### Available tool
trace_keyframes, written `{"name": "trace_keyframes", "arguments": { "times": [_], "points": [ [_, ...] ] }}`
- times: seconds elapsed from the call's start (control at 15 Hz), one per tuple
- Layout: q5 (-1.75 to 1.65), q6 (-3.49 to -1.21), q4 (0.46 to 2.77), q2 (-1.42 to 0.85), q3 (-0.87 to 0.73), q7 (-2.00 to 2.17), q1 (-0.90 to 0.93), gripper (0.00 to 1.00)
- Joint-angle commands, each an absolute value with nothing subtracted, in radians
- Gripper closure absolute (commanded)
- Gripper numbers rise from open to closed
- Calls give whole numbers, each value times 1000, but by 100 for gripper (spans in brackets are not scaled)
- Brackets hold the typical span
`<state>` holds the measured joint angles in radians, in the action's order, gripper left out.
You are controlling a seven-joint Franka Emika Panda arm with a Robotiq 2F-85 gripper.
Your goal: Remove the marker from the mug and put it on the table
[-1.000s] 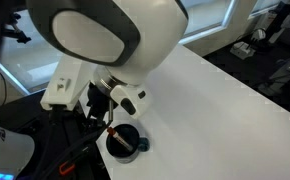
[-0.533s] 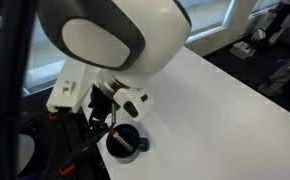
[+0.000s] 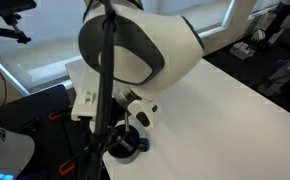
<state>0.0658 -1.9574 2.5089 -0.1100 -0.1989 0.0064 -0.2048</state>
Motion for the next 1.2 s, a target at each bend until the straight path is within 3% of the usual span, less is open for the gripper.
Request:
{"name": "trace_keyframes", "arguments": {
  "times": [0.0,1.13],
  "points": [
    [66,-1956,2507,-111,-200,6,-204,0],
    [67,-1956,2414,-229,-202,7,-216,0]
  ]
}}
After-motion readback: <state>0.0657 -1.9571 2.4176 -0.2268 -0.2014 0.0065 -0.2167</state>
